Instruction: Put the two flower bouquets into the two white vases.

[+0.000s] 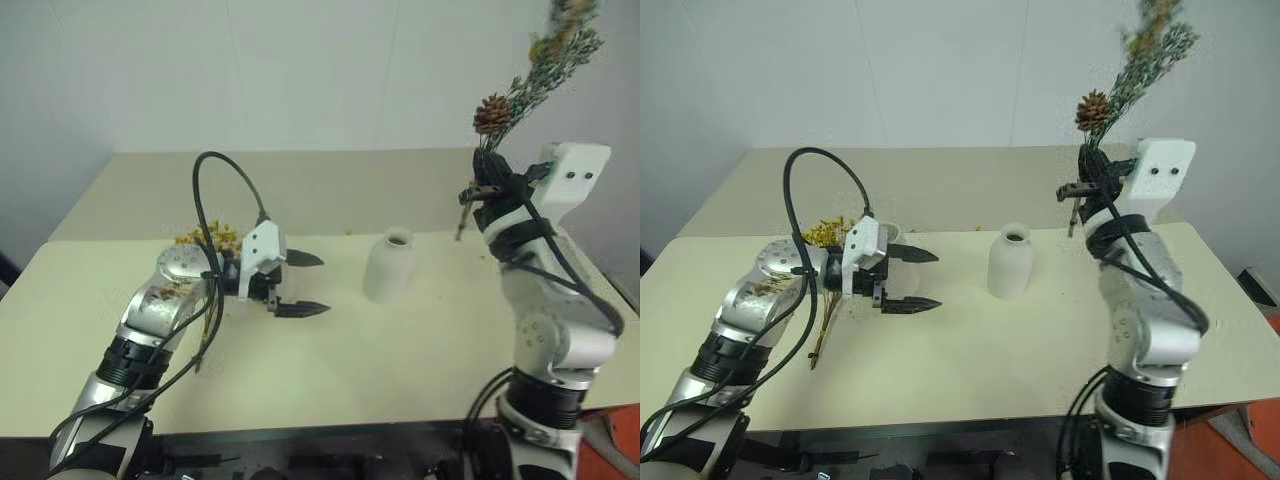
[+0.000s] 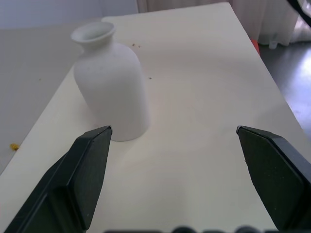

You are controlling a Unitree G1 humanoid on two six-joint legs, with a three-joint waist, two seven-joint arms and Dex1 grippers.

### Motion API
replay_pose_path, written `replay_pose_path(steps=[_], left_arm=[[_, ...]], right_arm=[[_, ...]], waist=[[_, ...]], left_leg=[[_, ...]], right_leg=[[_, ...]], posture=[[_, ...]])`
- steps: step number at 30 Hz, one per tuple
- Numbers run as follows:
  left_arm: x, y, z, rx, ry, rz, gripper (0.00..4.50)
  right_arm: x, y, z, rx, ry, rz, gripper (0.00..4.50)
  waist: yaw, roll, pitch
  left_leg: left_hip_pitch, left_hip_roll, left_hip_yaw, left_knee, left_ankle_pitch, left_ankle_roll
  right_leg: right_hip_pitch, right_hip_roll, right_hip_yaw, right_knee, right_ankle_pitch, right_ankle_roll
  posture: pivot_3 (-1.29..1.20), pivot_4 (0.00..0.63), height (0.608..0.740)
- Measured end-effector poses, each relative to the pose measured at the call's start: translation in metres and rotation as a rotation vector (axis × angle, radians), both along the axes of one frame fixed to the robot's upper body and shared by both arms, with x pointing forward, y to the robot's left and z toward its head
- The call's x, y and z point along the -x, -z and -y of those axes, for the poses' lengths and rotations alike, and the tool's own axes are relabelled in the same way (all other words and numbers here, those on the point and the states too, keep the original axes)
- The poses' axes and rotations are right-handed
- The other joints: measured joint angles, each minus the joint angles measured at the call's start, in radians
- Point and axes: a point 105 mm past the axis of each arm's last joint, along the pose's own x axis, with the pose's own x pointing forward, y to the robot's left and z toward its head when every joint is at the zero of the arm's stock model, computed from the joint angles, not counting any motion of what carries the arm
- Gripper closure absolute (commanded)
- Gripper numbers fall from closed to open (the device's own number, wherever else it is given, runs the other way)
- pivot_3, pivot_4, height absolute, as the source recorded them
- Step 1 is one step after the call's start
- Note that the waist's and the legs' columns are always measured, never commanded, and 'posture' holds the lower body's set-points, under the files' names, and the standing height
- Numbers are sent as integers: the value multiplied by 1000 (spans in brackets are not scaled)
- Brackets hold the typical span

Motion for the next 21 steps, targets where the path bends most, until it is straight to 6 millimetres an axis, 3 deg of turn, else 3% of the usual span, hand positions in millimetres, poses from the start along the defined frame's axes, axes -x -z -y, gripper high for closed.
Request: replay_pose_path(steps=[5,10,21], left_arm=[[-3,-7,-2,63,-34,-19,0],[-4,-6,0,73,-45,-28,0],[-3,-1,-1,65,-54,-41,0]], right_arm=[[-14,3,-19,-43,-51,53,4468],[-33,19,-28,-32,-64,40,4468],[-37,16,-47,-38,-116,68,4468]], waist=[[-1,0,0],[-1,1,0],[-3,1,0]], left_leg=[[1,0,0,0,0,0],[1,0,0,0,0,0],[1,0,0,0,0,0]], right_leg=[[0,0,0,0,0,0],[0,0,0,0,0,0],[-1,0,0,1,0,-1]], posture=[[0,150,740],[0,150,740],[0,150,740]])
